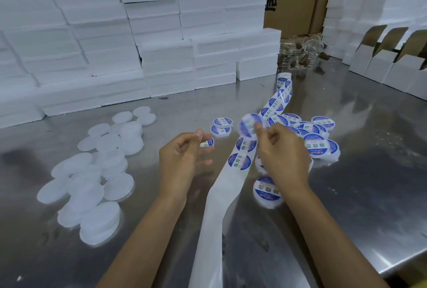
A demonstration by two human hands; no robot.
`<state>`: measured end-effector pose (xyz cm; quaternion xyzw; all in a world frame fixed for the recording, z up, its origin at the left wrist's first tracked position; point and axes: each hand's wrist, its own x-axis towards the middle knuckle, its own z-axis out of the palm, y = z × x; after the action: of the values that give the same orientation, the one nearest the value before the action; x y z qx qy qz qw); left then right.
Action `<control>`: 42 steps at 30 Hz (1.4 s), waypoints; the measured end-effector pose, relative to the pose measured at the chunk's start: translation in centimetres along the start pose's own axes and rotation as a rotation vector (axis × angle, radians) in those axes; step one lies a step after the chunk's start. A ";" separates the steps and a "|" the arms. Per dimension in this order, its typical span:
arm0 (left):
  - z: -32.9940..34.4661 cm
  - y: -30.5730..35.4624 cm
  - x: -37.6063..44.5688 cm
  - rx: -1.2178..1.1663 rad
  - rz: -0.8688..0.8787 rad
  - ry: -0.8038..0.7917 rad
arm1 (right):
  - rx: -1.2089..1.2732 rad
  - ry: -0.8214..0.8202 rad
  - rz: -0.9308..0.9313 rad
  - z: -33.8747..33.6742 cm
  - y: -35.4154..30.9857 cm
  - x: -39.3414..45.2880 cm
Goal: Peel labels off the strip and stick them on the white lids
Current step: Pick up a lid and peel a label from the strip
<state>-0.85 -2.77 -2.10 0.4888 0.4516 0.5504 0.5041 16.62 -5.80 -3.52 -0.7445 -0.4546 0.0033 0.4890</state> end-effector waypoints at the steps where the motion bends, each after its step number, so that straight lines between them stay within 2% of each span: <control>1: -0.2 -0.1 0.3 0.026 -0.005 0.016 | -0.040 0.095 0.060 -0.4 0.5 0.5; 4: -0.6 -0.5 0.9 0.093 -0.020 0.048 | -0.132 0.243 0.207 -1.5 2.2 1.8; 8: -1.0 -0.9 1.5 0.092 -0.079 0.053 | -0.162 0.255 0.304 -2.1 3.7 2.5; 11: -1.4 -0.9 1.8 0.071 -0.122 0.063 | -0.154 0.254 0.276 -2.1 3.6 2.4; 14: -1.4 -0.9 1.9 0.087 -0.123 0.098 | -0.151 0.245 0.106 -1.7 2.5 1.5; 20: -3.1 -0.8 3.0 0.261 0.014 0.219 | -0.126 -0.015 -0.332 0.8 -1.2 -0.7; 23: -4.7 -0.9 3.8 0.423 0.076 0.249 | -0.104 -0.201 -0.420 3.3 -4.0 0.2; 27: -6.0 -1.6 5.0 0.556 0.063 0.293 | 0.011 -0.533 -0.344 9.3 -7.9 3.2; 32: -6.1 -2.2 6.3 0.624 0.053 0.357 | 0.061 -0.718 -0.250 17.9 -10.7 5.6; 37: -6.2 -2.6 7.1 0.614 0.067 0.390 | 0.073 -0.770 -0.187 24.0 -12.3 6.3; 42: -6.3 -2.7 7.5 0.592 0.099 0.401 | 0.056 -0.742 -0.126 26.7 -13.5 6.0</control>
<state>-6.95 4.86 -4.88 0.5173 0.6572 0.5043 0.2149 -0.92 19.15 -4.97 -0.6497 -0.6454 0.2552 0.3102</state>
